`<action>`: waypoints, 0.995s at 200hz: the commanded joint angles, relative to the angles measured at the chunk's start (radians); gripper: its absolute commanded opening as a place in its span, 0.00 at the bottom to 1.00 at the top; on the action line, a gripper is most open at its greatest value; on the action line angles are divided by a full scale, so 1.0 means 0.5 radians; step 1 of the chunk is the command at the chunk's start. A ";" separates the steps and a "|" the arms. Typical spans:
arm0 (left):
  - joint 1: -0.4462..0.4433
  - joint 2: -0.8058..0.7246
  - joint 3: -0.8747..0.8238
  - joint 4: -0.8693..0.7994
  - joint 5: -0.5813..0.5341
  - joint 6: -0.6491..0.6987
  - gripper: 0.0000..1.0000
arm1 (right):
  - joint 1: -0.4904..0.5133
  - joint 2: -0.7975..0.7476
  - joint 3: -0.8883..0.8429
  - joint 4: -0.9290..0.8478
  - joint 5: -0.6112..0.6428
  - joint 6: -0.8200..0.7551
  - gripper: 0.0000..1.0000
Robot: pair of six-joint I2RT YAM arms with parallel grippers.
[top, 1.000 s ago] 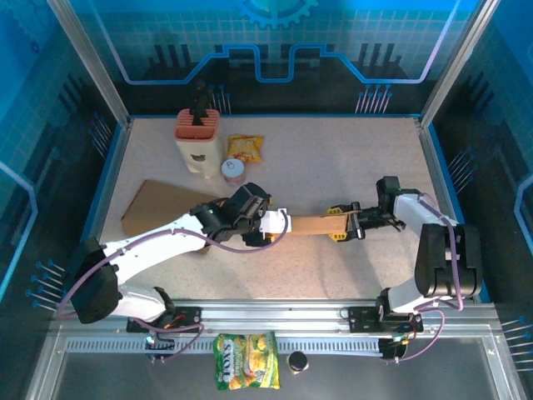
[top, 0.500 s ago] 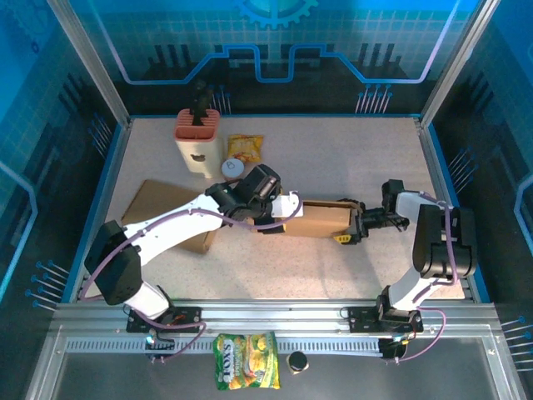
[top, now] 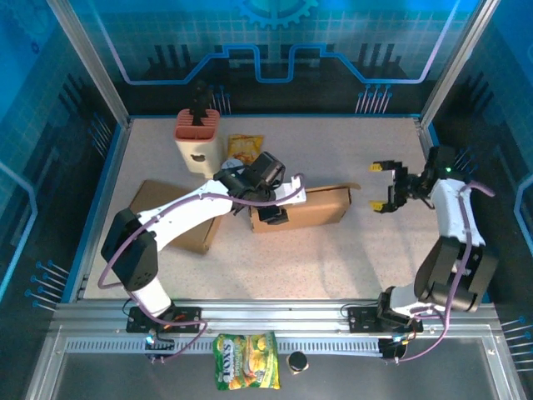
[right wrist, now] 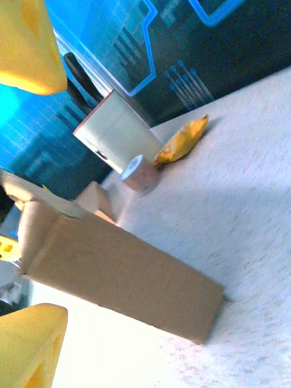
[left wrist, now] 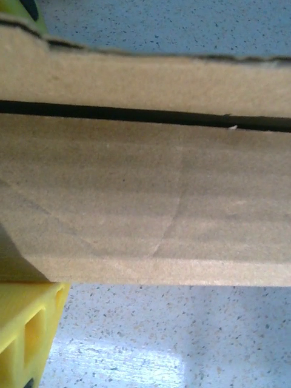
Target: Fold the paper box
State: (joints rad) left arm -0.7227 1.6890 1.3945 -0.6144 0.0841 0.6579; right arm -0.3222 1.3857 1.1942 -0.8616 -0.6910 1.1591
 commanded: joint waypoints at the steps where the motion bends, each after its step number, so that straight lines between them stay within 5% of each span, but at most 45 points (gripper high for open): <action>1: 0.055 0.060 0.123 -0.150 0.148 -0.141 0.59 | 0.194 -0.225 0.194 -0.311 0.543 -0.218 0.87; 40: 0.092 0.104 0.184 -0.201 0.193 -0.177 0.57 | 0.925 -0.654 -0.231 0.112 0.956 0.137 0.75; 68: 0.100 0.103 0.197 -0.204 0.191 -0.160 0.57 | 1.259 -0.612 -0.356 0.391 1.091 0.313 0.75; 142: 0.102 0.104 0.221 -0.213 0.185 -0.156 0.58 | 1.364 -0.327 -0.378 0.471 1.144 0.373 0.74; 199: 0.102 0.090 0.230 -0.203 0.162 -0.158 0.64 | 1.367 -0.167 -0.365 0.163 1.166 0.308 0.59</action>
State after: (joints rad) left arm -0.6777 1.7348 1.4780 -0.6998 0.1371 0.5995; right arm 0.3489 1.2804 1.0161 -0.6739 -0.1394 1.3231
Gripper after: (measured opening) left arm 0.629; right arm 0.619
